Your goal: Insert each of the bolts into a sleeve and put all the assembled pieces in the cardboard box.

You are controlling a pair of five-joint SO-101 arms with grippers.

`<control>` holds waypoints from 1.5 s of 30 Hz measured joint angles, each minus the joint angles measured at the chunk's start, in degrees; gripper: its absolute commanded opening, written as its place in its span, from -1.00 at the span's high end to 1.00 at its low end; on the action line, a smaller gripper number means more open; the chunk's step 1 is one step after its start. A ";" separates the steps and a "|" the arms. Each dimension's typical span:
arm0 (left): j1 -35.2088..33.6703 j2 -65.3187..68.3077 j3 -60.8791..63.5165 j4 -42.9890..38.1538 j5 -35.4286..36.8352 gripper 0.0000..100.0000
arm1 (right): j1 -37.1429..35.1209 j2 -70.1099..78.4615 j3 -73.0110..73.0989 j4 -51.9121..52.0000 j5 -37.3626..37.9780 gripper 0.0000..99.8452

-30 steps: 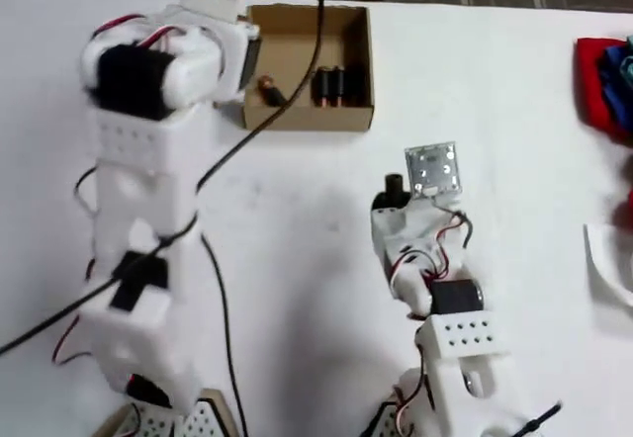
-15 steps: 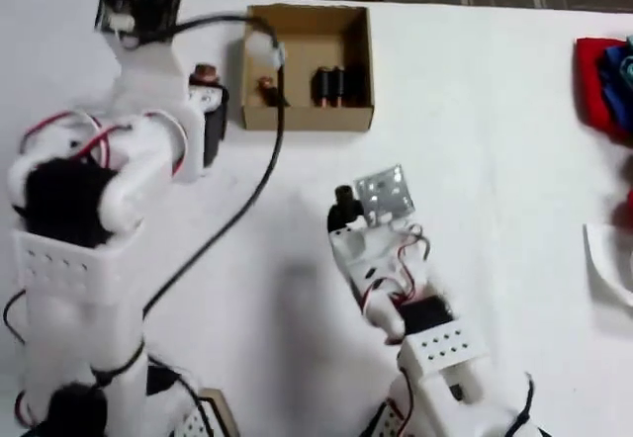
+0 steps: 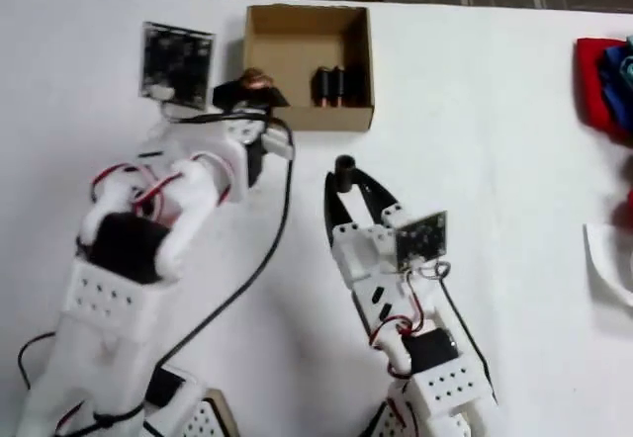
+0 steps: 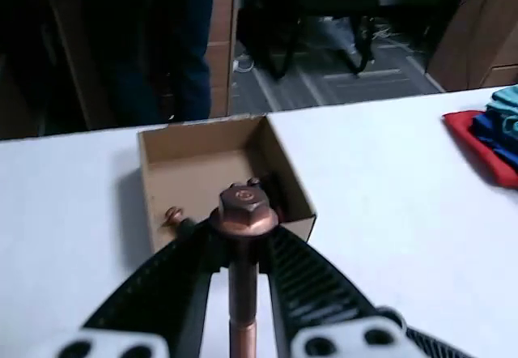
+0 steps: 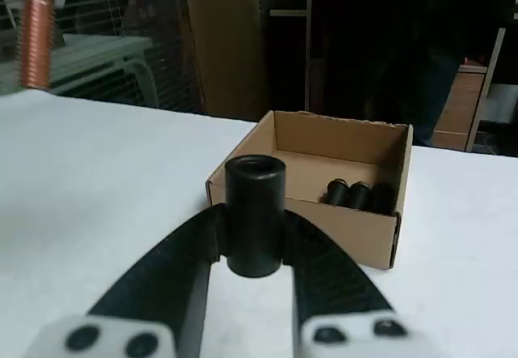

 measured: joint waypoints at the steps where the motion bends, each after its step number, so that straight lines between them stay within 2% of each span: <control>1: 0.35 1.49 0.00 -1.58 0.00 0.95 | 0.00 -2.02 0.09 1.58 -0.79 0.96; 6: 5.63 9.76 -6.59 -3.78 0.00 0.95 | -0.70 -8.26 0.09 9.58 -1.41 0.96; 10: 10.29 15.65 -12.40 -4.31 0.00 0.95 | -0.79 -9.32 0.09 11.34 -1.41 0.96; 18: 11.78 27.08 -18.46 -4.57 0.00 0.95 | -0.79 -9.41 0.09 11.43 -1.41 0.96; 29: 11.78 27.43 -18.99 -0.26 0.09 0.95 | -0.70 -9.41 0.09 11.43 -1.41 0.96; 45: 12.84 27.16 -13.89 -3.60 0.09 0.95 | -0.79 -9.41 0.09 11.43 -1.41 0.96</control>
